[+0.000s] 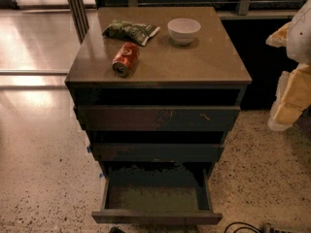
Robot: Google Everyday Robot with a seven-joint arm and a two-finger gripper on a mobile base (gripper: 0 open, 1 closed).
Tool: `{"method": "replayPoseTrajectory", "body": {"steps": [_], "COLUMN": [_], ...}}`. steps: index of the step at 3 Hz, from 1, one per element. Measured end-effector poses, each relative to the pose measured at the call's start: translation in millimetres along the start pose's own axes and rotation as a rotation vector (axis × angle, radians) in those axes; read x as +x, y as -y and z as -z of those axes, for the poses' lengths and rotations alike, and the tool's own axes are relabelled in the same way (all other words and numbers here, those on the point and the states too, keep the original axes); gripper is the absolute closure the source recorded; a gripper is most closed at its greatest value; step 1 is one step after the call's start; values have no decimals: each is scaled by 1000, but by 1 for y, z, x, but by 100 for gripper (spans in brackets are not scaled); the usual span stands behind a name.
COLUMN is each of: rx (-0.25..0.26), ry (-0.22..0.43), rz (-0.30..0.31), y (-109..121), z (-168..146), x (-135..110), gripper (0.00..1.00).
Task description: Close bottom drawer
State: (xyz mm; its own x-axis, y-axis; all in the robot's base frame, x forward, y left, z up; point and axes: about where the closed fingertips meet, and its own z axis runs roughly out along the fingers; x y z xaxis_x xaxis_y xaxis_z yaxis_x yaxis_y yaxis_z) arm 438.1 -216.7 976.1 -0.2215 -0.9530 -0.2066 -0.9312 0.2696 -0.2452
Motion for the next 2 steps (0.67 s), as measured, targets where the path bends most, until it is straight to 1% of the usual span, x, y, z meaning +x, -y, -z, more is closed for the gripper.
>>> {"method": "replayPoseTrajectory", "body": {"steps": [1,2], "rx": [0,-4], "ry": [0,8], "rz": [0,-8], "y": [0,-19], "z": [0,-17], "x": [0,4], "gripper": [0,0]}}
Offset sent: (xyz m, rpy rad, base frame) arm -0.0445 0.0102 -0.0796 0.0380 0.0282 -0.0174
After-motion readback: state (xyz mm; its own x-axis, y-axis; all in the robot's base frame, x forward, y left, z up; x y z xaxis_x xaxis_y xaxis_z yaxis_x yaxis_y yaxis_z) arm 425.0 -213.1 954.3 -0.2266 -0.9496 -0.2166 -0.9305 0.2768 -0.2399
